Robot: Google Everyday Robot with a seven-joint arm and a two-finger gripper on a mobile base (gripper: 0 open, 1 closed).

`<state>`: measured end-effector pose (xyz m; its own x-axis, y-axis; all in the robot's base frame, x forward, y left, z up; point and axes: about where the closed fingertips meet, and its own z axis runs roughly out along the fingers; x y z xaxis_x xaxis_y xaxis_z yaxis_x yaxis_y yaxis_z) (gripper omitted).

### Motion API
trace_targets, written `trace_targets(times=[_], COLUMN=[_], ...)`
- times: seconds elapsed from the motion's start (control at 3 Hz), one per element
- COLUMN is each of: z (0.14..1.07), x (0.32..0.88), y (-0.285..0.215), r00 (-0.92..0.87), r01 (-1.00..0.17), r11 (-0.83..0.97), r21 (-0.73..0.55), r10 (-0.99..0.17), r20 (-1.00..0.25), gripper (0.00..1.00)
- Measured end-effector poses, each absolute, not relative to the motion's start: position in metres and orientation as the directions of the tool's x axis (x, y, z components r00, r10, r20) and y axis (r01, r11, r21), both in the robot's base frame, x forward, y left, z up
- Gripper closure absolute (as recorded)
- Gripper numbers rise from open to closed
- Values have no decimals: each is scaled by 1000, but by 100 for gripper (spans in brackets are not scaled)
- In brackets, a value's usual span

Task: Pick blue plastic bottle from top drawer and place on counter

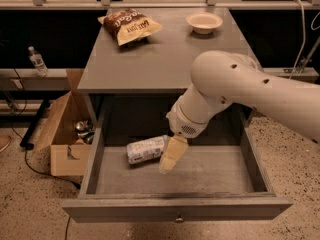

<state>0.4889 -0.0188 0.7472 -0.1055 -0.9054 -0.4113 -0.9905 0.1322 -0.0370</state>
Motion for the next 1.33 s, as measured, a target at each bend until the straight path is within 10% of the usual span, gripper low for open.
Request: trace_targets(times=[1.33], z=[675], x=[530], y=[60], r00=[116], r01=[-992], r11=[-77], r21=[-104], r10=[-888], r20=[-446], gripper=[0])
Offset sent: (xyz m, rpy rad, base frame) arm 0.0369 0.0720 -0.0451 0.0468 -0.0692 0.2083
